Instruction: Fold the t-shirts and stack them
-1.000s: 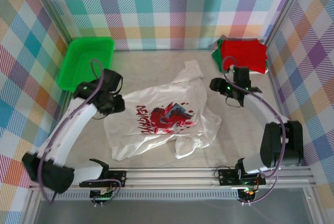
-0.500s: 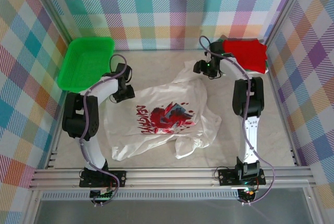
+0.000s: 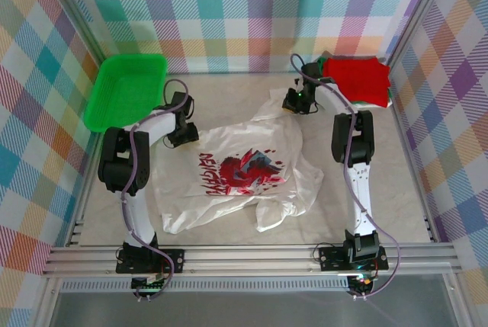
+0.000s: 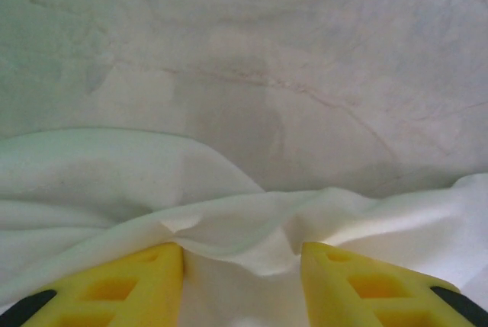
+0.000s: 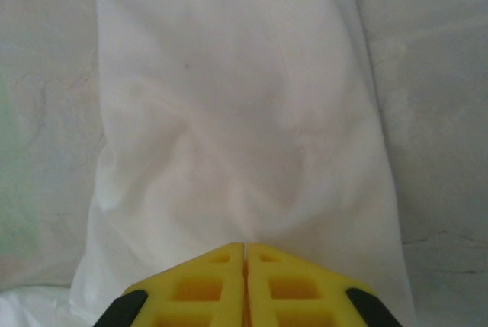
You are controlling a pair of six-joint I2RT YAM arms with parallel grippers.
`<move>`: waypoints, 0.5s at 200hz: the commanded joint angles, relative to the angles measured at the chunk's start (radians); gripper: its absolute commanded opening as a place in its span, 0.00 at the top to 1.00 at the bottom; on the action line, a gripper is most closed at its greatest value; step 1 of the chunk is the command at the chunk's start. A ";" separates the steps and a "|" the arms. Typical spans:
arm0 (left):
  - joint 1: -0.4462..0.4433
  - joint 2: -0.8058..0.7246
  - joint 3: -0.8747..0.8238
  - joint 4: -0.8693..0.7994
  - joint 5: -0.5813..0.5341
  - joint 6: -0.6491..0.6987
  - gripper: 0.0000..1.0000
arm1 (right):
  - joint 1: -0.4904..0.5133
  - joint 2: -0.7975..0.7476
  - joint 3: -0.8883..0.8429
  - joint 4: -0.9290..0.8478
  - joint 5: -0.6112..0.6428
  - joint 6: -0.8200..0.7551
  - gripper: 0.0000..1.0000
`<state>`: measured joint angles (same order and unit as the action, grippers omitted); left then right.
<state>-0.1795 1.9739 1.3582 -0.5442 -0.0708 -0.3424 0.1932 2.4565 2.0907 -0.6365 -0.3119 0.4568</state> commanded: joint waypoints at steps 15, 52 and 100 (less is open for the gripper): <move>0.011 -0.023 -0.002 0.013 0.013 0.016 0.56 | 0.003 -0.126 -0.098 0.098 -0.042 0.056 1.00; 0.012 -0.055 -0.009 0.004 -0.011 0.024 0.56 | 0.006 -0.193 -0.161 0.156 -0.058 0.087 1.00; 0.011 -0.079 -0.011 -0.002 -0.021 0.027 0.56 | 0.023 -0.205 -0.142 0.170 -0.041 0.090 1.00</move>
<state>-0.1795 1.9392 1.3529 -0.5430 -0.0761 -0.3313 0.2001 2.2765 1.9232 -0.4873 -0.3435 0.5385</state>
